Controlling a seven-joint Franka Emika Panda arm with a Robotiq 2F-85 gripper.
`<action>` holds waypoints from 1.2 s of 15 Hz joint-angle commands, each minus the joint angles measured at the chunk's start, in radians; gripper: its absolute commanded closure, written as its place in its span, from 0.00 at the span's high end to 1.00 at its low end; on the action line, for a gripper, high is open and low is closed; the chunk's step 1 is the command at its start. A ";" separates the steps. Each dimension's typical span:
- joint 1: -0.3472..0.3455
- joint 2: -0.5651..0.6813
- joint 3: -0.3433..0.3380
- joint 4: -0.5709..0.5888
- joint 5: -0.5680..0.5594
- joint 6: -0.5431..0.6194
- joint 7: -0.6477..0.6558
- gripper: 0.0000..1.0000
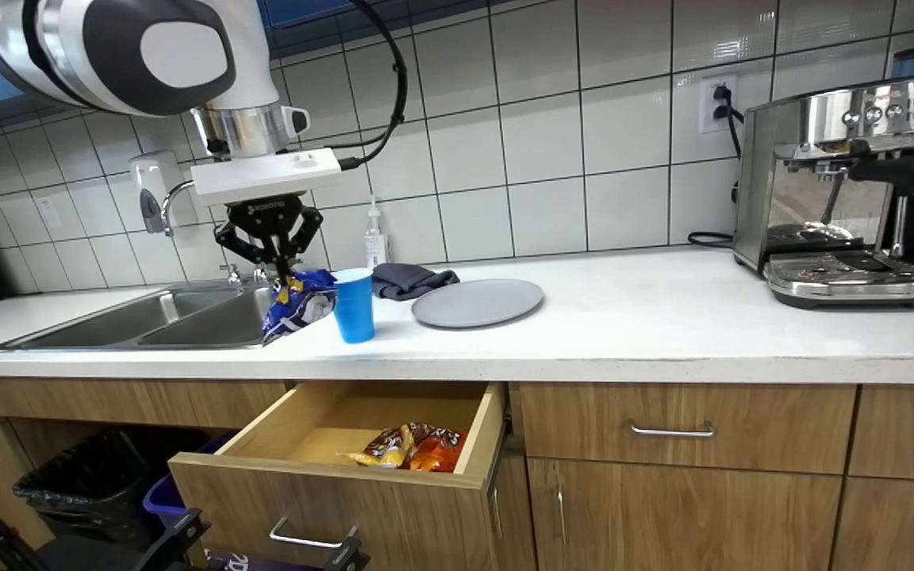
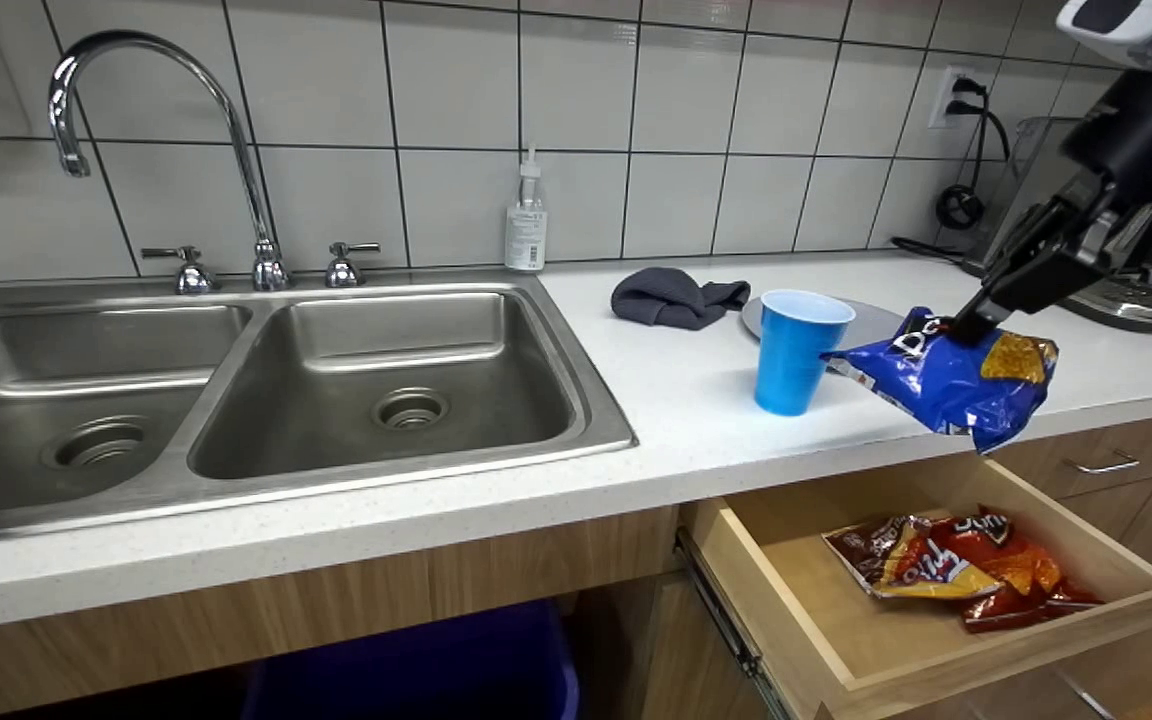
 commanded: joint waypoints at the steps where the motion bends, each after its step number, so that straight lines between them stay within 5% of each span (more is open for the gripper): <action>1: 0.014 0.037 -0.020 0.001 0.004 0.003 -0.084 0.00; 8: 0.026 0.146 -0.020 0.000 0.062 0.030 -0.247 0.00; 17: 0.009 0.321 0.043 0.016 0.288 0.090 -0.515 0.00; 18: 0.051 0.340 0.005 0.019 0.302 0.100 -0.533 0.00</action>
